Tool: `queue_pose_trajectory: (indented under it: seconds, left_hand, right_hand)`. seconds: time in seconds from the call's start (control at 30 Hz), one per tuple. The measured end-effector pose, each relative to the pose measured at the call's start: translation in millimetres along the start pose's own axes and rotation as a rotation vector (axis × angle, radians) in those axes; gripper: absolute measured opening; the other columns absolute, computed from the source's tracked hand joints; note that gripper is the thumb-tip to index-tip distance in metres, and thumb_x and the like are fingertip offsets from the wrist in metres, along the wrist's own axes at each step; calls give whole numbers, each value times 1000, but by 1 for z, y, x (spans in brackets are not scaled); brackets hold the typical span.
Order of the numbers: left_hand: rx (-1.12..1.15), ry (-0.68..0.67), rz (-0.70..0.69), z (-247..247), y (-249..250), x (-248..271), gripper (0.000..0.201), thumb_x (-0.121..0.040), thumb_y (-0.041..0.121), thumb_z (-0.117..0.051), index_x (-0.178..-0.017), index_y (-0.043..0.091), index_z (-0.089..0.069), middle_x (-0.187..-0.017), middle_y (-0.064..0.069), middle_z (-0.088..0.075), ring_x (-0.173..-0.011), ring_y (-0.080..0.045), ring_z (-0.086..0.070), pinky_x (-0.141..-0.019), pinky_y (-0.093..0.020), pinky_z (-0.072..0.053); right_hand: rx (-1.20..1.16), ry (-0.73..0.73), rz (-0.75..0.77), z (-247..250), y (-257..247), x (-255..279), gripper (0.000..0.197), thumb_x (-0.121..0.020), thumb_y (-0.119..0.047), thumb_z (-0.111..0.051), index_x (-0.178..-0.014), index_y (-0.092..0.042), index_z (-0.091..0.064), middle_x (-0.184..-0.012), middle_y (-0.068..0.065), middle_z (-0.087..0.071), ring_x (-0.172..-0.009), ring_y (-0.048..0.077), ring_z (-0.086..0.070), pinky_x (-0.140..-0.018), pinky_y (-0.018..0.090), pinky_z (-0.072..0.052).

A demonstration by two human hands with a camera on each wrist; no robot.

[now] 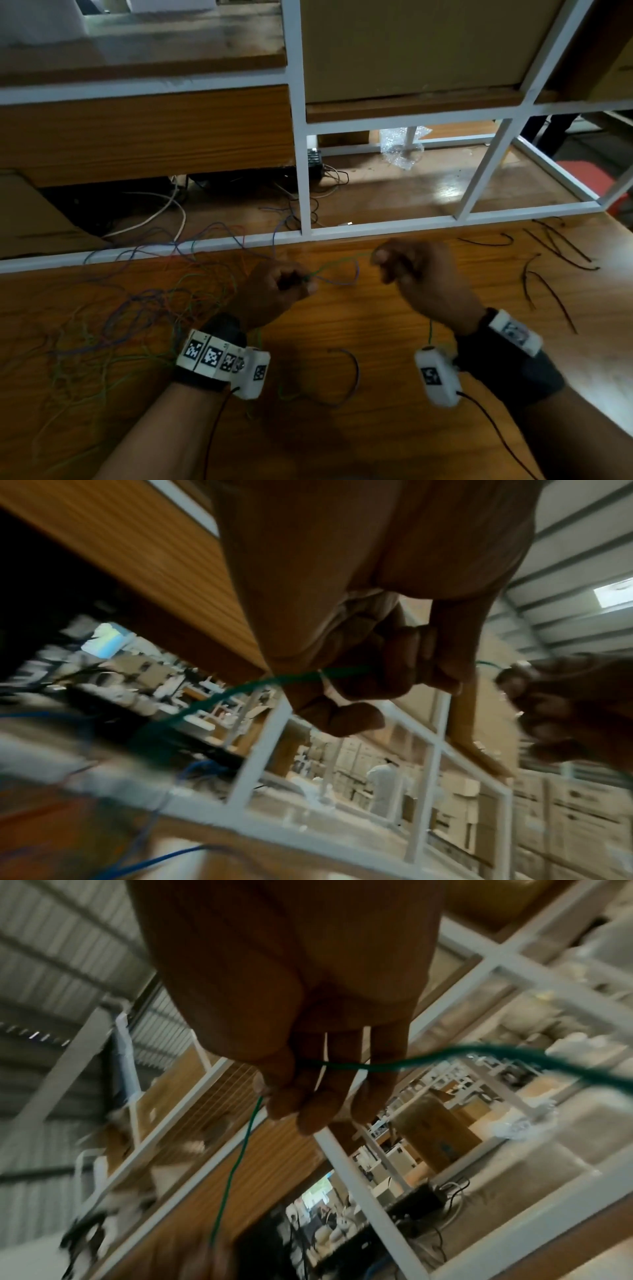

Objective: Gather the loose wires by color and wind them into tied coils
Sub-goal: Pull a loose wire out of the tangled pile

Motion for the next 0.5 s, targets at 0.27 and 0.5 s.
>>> queue_pose_trajectory:
  seconds: [0.27,0.5]
  left_hand:
    - [67,78,193,32,-39,26,10,-96,17,-63,-99,20,-71,-59,24,-65,-58,10,-59,-59,-11,-43]
    - [-189,-52,4,-13,8,3,19,-97,29,-63,-107,17,-74,-94,6,-68,-78,-4,-58,-69,-10,-44]
  right_hand:
    - [268,-86,-324,20,62,8,13,-100,-31,-65,-111,-35,-70,-114,3,-76,-98,17,-71,-86,43,-60]
    - [394,-269,10,-69,4,7,48,-99,-42,-64,-144,-25,-57,-144,2,-61,-138,27,-47,-109,52,-47]
Point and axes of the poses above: each hand's wrist, its own x-axis away from the middle knuckle, its own z-axis out of the back of the hand, y = z × x, the point moved 7 cm from there along -x, towards the middle knuckle
